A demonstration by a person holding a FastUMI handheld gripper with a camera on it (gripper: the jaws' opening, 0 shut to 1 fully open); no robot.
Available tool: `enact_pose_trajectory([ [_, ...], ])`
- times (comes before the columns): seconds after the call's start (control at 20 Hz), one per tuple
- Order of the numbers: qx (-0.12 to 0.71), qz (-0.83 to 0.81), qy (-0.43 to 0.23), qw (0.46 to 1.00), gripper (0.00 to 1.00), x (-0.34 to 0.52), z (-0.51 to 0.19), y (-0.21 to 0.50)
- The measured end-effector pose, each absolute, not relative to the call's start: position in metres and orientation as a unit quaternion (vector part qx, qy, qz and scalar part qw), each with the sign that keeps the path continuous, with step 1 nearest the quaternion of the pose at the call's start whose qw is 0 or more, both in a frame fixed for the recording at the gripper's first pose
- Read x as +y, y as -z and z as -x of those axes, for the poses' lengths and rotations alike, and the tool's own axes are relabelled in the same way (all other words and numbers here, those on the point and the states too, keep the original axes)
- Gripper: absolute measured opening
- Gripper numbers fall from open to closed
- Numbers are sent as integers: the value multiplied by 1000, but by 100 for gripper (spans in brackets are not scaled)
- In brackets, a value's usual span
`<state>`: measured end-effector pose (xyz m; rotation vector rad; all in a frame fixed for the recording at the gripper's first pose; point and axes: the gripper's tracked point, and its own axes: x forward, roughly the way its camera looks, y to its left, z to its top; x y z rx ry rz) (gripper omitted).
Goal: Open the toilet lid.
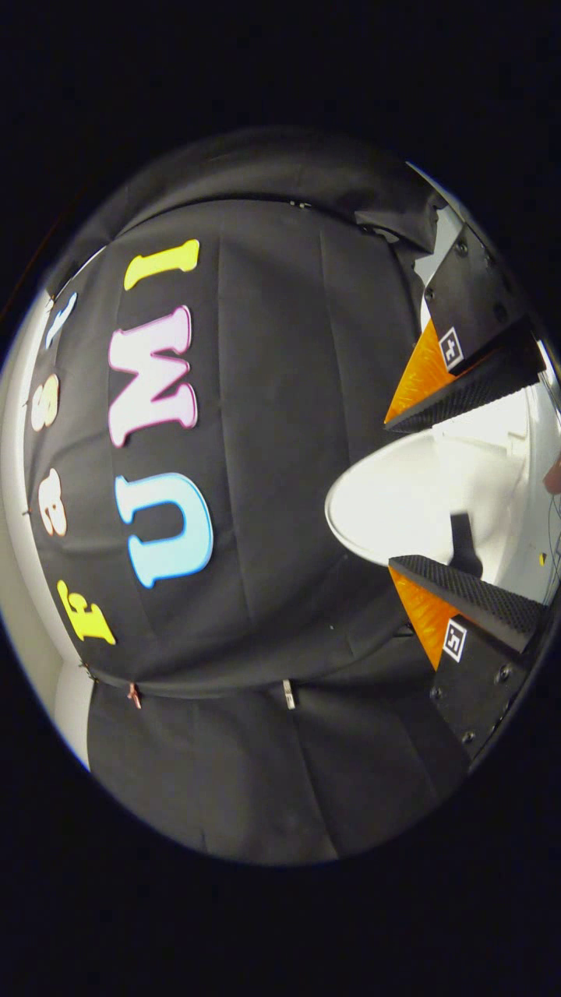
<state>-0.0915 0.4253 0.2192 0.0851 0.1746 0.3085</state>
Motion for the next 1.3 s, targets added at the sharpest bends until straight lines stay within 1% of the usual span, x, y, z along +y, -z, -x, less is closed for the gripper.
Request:
enact_pose_trajectory([
  [0.15, 73, -53, -116, 989, 99, 343, 61, -219],
  [0.25, 70, -50, -90, 992, 99, 288, 38, -208],
  [0.55, 71, -56, -48, 995, 99, 189, 8, -159],
  [0.7, 83, -64, -37, 994, 99, 164, -1, -130],
  [0.8, 70, -70, -38, 994, 99, 153, -4, -122],
  [1.0, 44, -90, -56, 993, 99, 144, -8, -115],
  [1.3, 38, -68, -58, 995, 99, 131, -9, -107],
])
